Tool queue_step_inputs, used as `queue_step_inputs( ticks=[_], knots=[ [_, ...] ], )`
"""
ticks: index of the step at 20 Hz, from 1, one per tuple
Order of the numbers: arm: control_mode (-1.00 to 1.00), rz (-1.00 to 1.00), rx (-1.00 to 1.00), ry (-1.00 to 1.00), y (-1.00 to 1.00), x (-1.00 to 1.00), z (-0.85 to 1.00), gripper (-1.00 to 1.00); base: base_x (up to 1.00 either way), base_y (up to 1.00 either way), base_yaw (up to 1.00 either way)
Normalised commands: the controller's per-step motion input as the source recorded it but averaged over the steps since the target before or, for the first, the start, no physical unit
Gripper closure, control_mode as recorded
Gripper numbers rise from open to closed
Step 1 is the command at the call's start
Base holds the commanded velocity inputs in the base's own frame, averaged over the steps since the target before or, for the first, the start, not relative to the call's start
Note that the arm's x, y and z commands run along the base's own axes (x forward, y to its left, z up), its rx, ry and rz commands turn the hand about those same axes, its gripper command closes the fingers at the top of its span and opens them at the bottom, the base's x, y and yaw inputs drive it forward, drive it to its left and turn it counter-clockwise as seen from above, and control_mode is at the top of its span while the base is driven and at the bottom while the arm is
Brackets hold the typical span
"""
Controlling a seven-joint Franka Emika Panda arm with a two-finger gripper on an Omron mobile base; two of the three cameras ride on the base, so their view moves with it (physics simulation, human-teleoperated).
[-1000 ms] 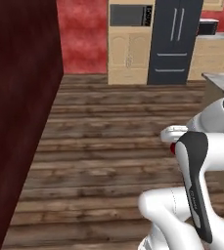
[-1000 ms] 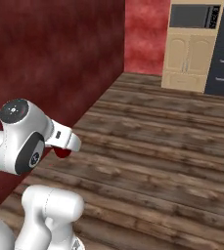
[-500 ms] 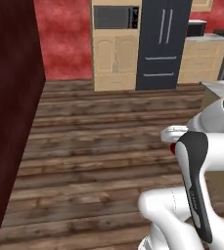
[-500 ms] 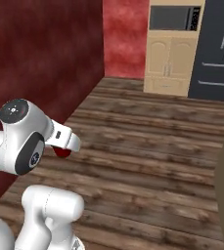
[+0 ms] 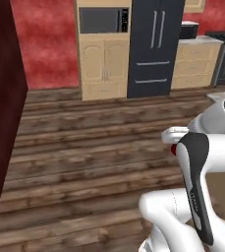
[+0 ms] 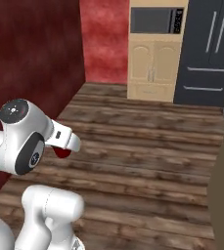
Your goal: Four empty soda cans are scattered around the kitchen. Gather all the cans and cluster them next to the stove for recycling.
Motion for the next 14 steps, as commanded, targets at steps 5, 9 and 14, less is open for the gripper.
queue_step_inputs(
  ticks=[5, 9, 14],
  knots=[
    [1.0, 0.0, 0.0, 0.0, 0.0, 0.0, 0.0, 1.0, 0.99, 0.0, -0.21],
    [1.0, 0.0, 0.0, 0.0, 0.0, 0.0, 0.0, 1.0, 0.99, 0.0, -0.22],
    [1.0, 0.0, 0.0, 0.0, 0.0, 0.0, 0.0, 1.0, 0.99, 0.0, -0.22]
  ],
)
